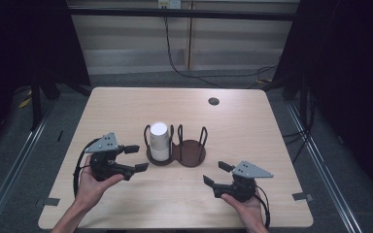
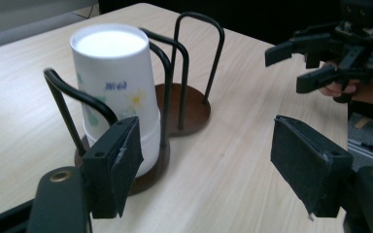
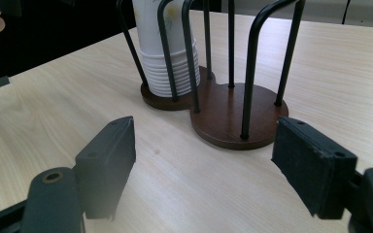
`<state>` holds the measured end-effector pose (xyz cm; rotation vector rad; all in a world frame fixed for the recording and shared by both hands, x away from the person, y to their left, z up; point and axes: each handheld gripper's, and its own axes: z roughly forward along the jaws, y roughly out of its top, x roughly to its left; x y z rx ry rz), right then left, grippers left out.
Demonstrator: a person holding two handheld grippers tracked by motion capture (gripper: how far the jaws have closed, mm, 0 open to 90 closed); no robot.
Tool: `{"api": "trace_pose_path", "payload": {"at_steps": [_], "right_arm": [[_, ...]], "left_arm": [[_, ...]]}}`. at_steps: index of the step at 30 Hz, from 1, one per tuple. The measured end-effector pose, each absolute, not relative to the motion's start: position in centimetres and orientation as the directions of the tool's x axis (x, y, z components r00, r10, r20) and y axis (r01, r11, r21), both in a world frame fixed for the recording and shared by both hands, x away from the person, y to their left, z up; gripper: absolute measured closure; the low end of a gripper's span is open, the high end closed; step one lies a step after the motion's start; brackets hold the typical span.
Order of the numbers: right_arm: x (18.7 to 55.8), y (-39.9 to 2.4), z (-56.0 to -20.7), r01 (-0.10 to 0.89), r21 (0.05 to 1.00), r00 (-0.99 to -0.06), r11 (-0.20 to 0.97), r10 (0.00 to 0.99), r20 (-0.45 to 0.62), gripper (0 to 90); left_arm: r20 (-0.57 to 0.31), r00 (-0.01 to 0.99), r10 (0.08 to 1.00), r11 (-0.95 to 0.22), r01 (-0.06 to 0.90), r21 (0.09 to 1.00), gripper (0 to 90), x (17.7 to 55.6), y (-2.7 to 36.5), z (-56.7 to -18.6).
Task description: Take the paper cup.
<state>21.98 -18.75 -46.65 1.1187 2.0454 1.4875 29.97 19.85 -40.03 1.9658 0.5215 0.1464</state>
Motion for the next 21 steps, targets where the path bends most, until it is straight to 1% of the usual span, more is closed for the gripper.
{"api": "trace_pose_path", "payload": {"at_steps": [8,11,19,21], "right_arm": [[22.0,-18.8,-46.6,0.38,0.917,-0.619,0.125,0.771,0.152,22.8],[21.9,-18.8,-46.6,0.378,0.917,-0.622,0.126,0.768,0.151,22.5],[21.9,-18.8,-46.6,0.38,0.917,-0.625,0.126,0.766,0.153,22.0],[21.9,-18.8,-46.6,0.38,0.916,-0.627,0.127,0.764,0.154,21.9]], "left_arm": [[-0.12,0.89,0.44,-0.371,0.302,0.878,26.7,31.3,20.1,-39.0],[-0.137,0.885,0.444,-0.375,0.322,0.869,23.7,32.2,19.9,-38.5],[-0.129,0.893,0.431,-0.394,0.315,0.863,22.3,33.5,18.9,-37.8],[-0.126,0.893,0.432,-0.407,0.318,0.856,20.0,33.9,18.7,-37.7]]}}
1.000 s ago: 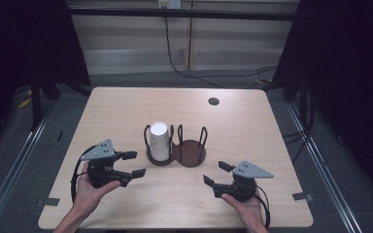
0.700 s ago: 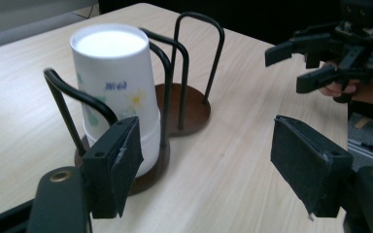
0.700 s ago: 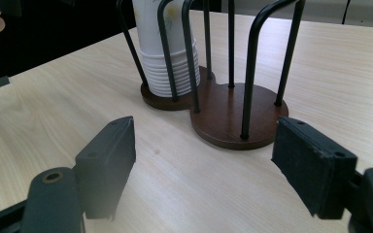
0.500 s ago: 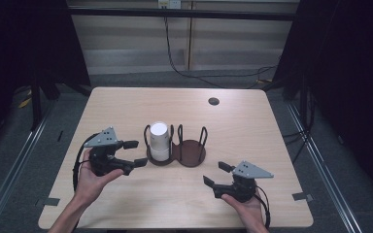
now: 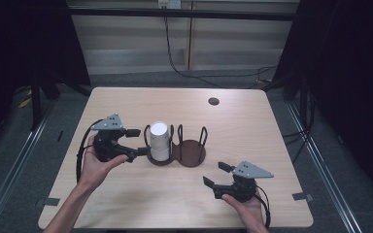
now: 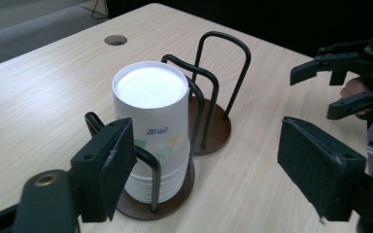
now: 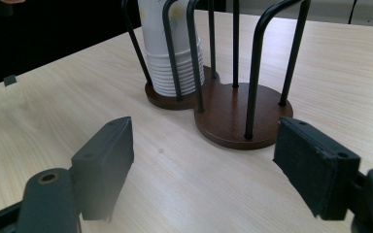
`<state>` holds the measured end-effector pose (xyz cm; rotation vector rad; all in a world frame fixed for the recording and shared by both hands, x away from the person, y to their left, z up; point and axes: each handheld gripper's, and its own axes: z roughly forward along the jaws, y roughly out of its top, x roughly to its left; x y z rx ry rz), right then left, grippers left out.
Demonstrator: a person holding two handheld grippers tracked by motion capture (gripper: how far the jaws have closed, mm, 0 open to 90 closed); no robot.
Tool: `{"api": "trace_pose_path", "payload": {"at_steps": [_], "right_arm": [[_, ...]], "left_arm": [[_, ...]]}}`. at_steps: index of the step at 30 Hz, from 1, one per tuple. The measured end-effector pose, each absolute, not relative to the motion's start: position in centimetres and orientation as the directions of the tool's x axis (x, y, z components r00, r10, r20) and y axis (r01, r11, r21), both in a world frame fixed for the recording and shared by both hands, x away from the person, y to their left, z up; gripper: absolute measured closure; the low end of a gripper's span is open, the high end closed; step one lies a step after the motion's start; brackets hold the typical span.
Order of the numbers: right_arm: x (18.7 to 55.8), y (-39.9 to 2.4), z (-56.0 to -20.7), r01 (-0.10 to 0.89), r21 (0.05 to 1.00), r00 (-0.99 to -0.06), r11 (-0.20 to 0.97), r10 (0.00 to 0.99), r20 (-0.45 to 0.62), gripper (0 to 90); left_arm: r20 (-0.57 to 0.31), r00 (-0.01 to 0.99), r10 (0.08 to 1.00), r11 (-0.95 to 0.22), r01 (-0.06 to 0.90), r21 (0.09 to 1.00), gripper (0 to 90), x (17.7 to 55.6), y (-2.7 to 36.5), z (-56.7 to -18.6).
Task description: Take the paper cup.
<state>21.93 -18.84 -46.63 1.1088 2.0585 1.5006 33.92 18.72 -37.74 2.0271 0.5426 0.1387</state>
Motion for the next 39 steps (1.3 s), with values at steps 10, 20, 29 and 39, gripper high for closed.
{"api": "trace_pose_path", "payload": {"at_steps": [10,20,29,39], "right_arm": [[21.9,-18.9,-46.7,0.385,0.914,-0.629,0.132,0.762,0.155,22.0],[22.0,-18.8,-46.7,0.389,0.911,-0.631,0.135,0.76,0.157,21.9],[21.9,-18.8,-46.7,0.392,0.91,-0.631,0.136,0.759,0.159,22.0],[22.0,-18.8,-46.8,0.391,0.909,-0.639,0.142,0.753,0.157,21.9]], "left_arm": [[-0.12,0.892,0.436,-0.436,0.326,0.839,21.4,35.6,18.2,-36.6],[-0.087,0.898,0.432,-0.513,0.324,0.795,23.0,36.9,16.9,-36.5],[-0.054,0.907,0.417,-0.597,0.318,0.737,23.0,37.9,15.6,-35.3],[-0.027,0.92,0.392,-0.705,0.319,0.633,23.4,39.4,13.6,-34.6]]}}
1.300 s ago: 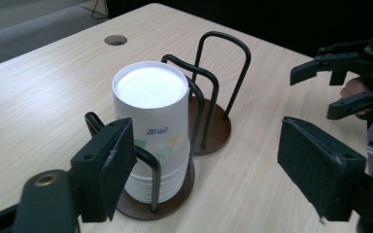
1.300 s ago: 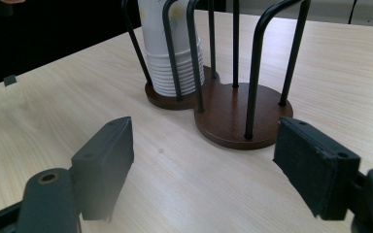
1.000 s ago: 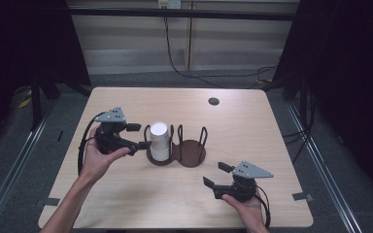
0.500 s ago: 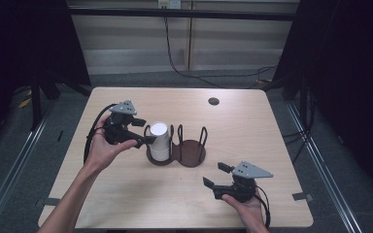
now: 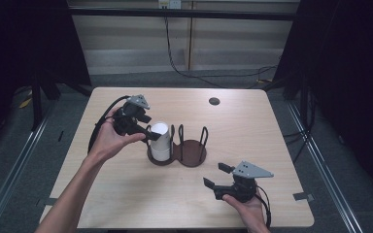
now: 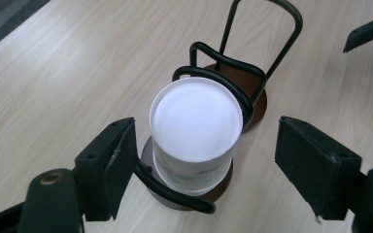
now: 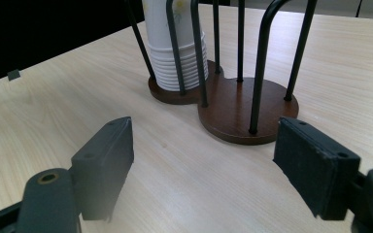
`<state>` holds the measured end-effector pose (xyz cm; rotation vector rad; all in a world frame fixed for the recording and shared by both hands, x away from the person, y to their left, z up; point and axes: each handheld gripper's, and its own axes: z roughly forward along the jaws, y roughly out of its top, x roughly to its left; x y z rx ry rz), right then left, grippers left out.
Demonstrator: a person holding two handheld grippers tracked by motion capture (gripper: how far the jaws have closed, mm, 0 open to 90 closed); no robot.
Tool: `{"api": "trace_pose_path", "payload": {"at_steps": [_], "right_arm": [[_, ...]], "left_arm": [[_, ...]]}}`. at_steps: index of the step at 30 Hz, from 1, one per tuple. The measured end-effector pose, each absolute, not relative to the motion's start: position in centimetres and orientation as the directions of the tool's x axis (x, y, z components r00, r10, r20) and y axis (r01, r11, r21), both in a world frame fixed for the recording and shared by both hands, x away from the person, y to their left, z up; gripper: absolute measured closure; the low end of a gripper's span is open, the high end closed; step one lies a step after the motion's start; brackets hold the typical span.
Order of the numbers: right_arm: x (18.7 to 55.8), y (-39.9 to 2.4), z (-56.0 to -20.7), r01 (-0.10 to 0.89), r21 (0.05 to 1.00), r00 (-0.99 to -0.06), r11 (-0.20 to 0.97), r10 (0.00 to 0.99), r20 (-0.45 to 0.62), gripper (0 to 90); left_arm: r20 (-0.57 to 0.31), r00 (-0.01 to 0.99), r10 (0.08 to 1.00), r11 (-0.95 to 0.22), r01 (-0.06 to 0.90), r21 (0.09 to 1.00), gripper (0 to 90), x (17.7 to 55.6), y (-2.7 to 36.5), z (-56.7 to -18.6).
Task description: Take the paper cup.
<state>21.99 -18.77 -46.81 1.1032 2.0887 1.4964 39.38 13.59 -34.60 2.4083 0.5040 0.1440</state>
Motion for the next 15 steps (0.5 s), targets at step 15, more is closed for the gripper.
{"api": "trace_pose_path", "payload": {"at_steps": [15], "right_arm": [[21.9,-18.8,-46.8,0.393,0.907,-0.646,0.149,0.747,0.157,21.9]], "left_arm": [[-0.016,0.929,0.37,-0.807,0.33,0.49,25.2,40.8,11.1,-34.7]]}}
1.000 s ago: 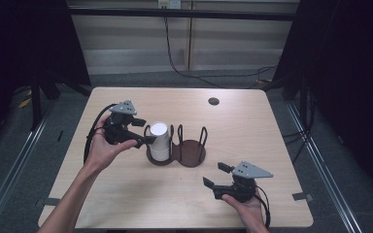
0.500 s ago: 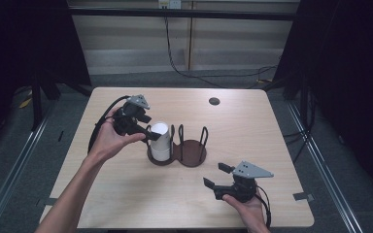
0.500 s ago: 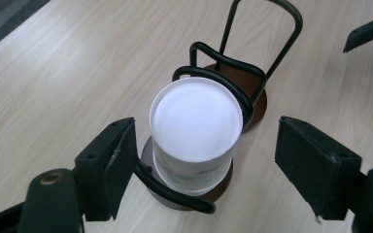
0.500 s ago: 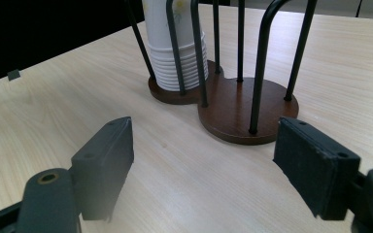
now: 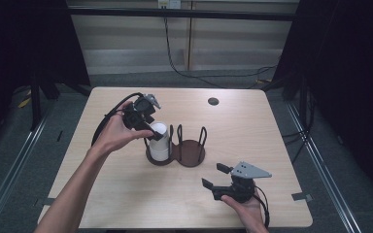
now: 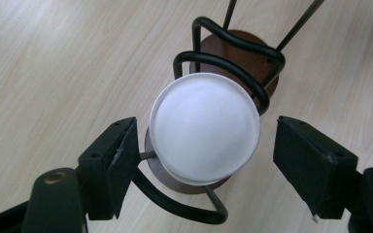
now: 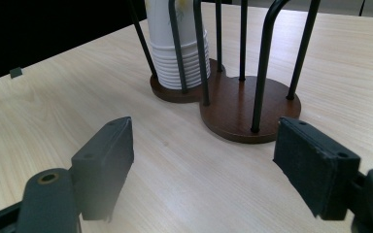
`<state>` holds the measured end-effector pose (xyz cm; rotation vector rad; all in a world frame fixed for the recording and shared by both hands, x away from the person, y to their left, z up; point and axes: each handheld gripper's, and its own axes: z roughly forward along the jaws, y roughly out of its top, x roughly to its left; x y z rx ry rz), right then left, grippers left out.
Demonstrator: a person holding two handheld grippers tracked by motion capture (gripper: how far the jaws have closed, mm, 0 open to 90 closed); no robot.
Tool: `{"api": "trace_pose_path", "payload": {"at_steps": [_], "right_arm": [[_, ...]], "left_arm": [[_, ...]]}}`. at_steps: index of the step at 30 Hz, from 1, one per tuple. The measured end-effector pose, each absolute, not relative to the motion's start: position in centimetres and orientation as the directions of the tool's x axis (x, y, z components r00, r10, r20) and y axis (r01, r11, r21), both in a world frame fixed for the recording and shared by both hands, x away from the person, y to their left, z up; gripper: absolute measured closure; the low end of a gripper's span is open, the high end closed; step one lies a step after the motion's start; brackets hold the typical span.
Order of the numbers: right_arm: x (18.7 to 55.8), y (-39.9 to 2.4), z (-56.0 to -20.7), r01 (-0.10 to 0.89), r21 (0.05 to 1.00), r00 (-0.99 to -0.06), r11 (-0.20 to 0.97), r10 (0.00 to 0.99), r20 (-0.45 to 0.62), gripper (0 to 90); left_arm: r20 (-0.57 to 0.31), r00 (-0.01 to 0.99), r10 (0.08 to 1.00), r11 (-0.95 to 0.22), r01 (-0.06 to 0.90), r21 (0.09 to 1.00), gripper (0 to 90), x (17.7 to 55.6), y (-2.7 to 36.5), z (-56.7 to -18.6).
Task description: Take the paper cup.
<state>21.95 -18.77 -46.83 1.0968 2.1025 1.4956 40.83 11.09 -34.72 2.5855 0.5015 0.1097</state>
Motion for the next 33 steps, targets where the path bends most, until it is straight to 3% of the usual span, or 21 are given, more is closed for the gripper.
{"api": "trace_pose_path", "payload": {"at_steps": [16,33], "right_arm": [[21.9,-18.6,-46.9,0.401,0.902,-0.649,0.158,0.744,0.158,21.9],[21.9,-18.5,-47.0,0.399,0.901,-0.654,0.168,0.741,0.151,21.9]], "left_arm": [[0.002,0.932,0.363,-0.864,0.336,0.375,26.1,41.8,9.4,-35.2],[-0.016,0.937,0.35,-0.875,0.333,0.352,29.9,42.1,8.6,-35.8]]}}
